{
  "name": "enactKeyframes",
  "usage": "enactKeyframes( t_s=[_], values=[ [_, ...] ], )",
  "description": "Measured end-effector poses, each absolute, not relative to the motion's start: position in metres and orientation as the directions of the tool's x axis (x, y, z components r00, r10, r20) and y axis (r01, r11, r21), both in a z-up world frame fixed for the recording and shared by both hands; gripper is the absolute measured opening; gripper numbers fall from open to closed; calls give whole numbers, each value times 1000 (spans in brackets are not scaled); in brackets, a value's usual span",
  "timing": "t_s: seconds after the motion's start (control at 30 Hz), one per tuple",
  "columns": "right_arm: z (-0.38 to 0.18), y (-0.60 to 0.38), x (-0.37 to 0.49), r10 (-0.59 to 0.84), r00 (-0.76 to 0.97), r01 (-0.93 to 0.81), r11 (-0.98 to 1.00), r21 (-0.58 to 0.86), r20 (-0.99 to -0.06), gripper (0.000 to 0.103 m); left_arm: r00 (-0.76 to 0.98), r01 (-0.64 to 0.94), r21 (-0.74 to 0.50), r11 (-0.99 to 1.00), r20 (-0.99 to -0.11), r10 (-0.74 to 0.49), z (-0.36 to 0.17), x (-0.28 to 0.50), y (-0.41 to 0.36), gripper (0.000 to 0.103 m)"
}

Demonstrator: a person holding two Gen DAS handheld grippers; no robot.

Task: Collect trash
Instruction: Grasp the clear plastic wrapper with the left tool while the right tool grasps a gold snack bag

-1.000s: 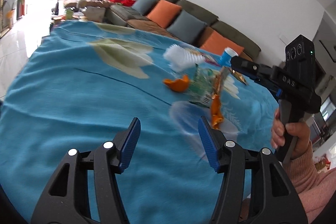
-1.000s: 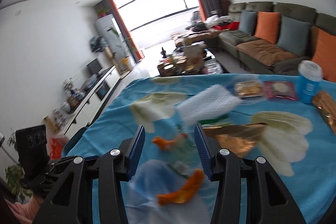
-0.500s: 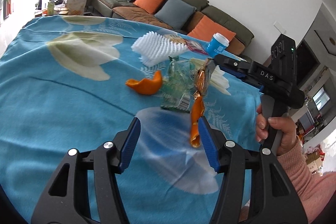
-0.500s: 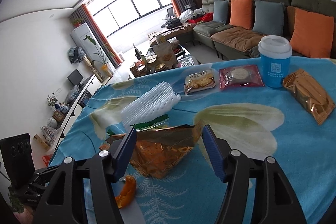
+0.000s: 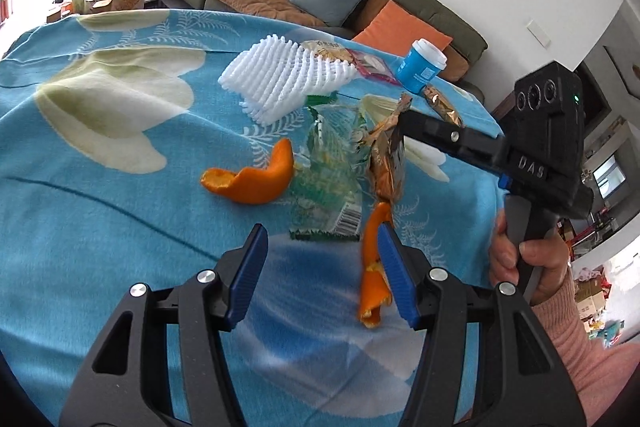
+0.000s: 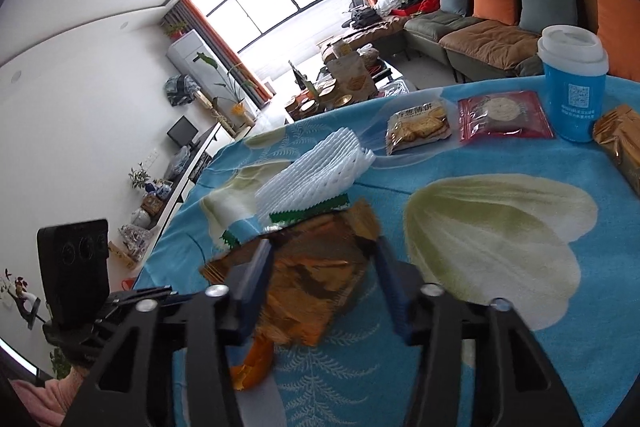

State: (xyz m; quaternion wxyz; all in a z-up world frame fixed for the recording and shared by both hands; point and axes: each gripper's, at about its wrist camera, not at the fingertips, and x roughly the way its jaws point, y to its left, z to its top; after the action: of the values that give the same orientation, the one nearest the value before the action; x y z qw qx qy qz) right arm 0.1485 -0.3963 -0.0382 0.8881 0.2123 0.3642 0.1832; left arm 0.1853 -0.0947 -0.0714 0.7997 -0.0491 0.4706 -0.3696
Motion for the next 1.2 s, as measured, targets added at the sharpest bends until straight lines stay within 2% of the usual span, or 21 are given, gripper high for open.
enactKeyframes(
  t_s=[0.07, 0.17, 0.27, 0.33, 0.37, 0.43, 0.7, 0.77, 0.87, 0.9, 0.93, 0.97, 1.03, 1.07, 1.13, 1.2],
  values=[
    [-40, -396, 150, 477, 658, -170, 848, 502, -583, 22, 275, 542, -434, 720, -718, -640, -74, 190, -98, 56],
    [-43, -397, 148, 481, 652, -166, 845, 509, -586, 15, 269, 544, -436, 717, -718, -641, -75, 194, -101, 54],
    [-42, -399, 143, 483, 654, -170, 843, 510, -581, 14, 256, 549, -444, 708, -717, -648, -77, 198, -104, 48],
    [-40, -401, 140, 481, 659, -172, 845, 507, -578, 13, 249, 555, -443, 704, -719, -649, -78, 199, -107, 30],
    [-40, -401, 138, 481, 660, -175, 845, 505, -576, 12, 246, 558, -442, 702, -720, -649, -79, 200, -109, 25],
    [-39, -403, 133, 485, 662, -179, 843, 507, -571, 9, 237, 570, -447, 689, -714, -659, -80, 198, -111, 3],
    [-36, -406, 122, 479, 666, -188, 850, 493, -572, 10, 257, 600, -440, 668, -684, -682, -71, 185, -108, 2],
    [-34, -406, 123, 475, 673, -183, 850, 495, -566, 24, 266, 598, -441, 669, -679, -685, -69, 185, -104, 2],
    [-33, -406, 128, 466, 681, -174, 852, 493, -565, 37, 281, 595, -439, 674, -672, -686, -66, 183, -99, 3],
    [-32, -406, 130, 463, 683, -170, 853, 494, -565, 40, 289, 595, -435, 676, -669, -685, -64, 184, -98, 8],
    [-31, -406, 132, 466, 684, -170, 850, 498, -562, 47, 293, 598, -432, 675, -667, -685, -63, 184, -98, 14],
    [-30, -406, 136, 473, 684, -172, 844, 507, -555, 55, 299, 598, -428, 677, -665, -684, -61, 184, -97, 17],
    [-28, -405, 145, 494, 678, -186, 832, 523, -544, 63, 306, 604, -422, 676, -660, -686, -59, 186, -98, 24],
    [-28, -404, 149, 505, 672, -197, 826, 528, -541, 69, 304, 605, -424, 674, -660, -688, -60, 187, -100, 25],
    [-28, -401, 158, 523, 653, -210, 820, 533, -547, 75, 294, 605, -426, 673, -666, -685, -62, 190, -103, 25],
    [-30, -398, 165, 543, 628, -224, 813, 538, -558, 75, 288, 605, -423, 674, -674, -681, -65, 192, -106, 25]
  ],
)
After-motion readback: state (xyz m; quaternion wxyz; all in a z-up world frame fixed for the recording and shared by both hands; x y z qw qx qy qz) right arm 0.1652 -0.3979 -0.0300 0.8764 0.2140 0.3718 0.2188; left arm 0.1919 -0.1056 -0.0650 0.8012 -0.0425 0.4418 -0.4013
